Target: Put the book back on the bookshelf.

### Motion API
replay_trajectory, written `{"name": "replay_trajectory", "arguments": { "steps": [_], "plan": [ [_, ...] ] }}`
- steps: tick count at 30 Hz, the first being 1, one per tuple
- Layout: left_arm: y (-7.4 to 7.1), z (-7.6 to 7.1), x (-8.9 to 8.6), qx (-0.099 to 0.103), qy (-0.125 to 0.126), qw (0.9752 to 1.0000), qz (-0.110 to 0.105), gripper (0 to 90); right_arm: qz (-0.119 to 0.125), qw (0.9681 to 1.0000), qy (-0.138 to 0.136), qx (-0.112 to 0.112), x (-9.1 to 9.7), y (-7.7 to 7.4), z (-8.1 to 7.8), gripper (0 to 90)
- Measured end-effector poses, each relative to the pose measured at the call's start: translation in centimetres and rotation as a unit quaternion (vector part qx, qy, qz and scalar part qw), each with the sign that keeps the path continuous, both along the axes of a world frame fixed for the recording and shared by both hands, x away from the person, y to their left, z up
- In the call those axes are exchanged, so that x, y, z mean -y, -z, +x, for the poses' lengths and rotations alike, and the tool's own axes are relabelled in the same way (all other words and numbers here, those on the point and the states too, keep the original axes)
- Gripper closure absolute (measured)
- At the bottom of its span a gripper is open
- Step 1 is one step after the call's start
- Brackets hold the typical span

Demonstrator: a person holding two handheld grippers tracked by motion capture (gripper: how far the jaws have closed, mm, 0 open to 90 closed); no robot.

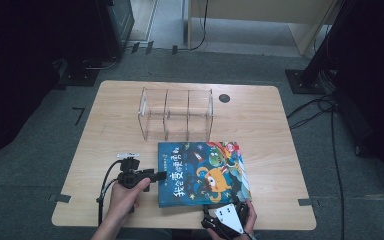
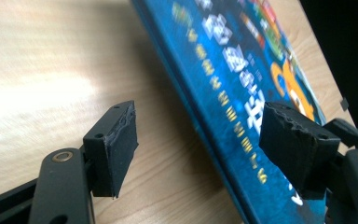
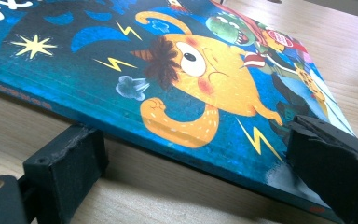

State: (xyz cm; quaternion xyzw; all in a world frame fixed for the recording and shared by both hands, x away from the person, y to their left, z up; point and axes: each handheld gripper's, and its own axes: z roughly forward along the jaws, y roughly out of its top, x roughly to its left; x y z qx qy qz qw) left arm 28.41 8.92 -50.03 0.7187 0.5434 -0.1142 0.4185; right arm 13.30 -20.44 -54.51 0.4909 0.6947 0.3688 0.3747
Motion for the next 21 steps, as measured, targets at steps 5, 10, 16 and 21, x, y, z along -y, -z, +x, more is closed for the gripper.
{"name": "replay_trajectory", "arguments": {
  "steps": [5, 10, 16, 21],
  "plan": [
    [0.2, 0.8, 0.5, -0.019, -0.004, 0.9997, -0.014, 37.7, -0.009, 0.9999, -0.004, 0.006, -0.2, 0.0, -0.1, 4.4],
    [0.8, 1.6, 0.9, -0.050, 0.017, 0.9983, -0.023, 46.9, -0.010, 0.9999, -0.008, 0.006, -0.2, 0.0, -0.1, 4.4],
    [0.8, 1.8, 0.6, -0.054, 0.013, 0.9970, -0.054, 56.2, -0.002, 1.0000, -0.008, 0.001, -0.1, 0.0, 0.0, 4.4],
    [0.6, 1.8, 0.2, -0.059, 0.015, 0.9956, -0.072, 61.9, 0.009, 0.9999, -0.008, -0.008, 0.1, 0.0, 0.1, 4.4]
  ]
}}
